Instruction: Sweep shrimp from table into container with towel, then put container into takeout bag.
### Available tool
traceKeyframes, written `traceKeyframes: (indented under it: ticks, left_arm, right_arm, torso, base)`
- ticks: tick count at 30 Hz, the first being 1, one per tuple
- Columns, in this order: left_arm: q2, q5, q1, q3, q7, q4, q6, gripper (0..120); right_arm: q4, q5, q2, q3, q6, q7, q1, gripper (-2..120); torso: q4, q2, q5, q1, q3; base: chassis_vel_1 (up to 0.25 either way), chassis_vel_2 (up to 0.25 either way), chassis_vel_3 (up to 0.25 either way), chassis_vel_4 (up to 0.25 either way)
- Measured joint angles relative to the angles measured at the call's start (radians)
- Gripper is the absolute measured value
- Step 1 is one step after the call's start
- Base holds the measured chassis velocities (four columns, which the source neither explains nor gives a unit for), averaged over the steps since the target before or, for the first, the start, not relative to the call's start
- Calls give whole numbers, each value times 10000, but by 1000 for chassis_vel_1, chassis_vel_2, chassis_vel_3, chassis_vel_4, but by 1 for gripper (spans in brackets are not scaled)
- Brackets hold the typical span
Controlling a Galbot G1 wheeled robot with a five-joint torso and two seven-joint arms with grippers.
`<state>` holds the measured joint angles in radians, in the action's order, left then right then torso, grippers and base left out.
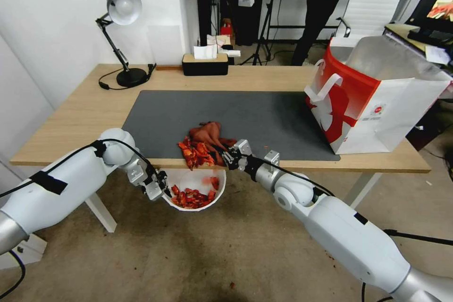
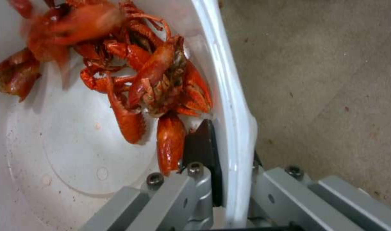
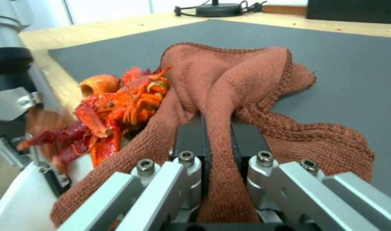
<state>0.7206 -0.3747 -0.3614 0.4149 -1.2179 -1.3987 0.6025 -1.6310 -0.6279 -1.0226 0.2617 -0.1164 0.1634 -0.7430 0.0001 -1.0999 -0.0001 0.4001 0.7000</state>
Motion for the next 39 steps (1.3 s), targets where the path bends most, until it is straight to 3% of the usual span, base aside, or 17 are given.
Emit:
traceKeyframes:
  ticks: [39]
  left_arm:
    - [-342,219,54,-32,-45,-235,-59,0]
  right_arm:
    - [-1398,883,525,-251,107,169,-1741,7]
  torso:
    - [0,1,0,0,3]
  base:
    - [0,0,0,0]
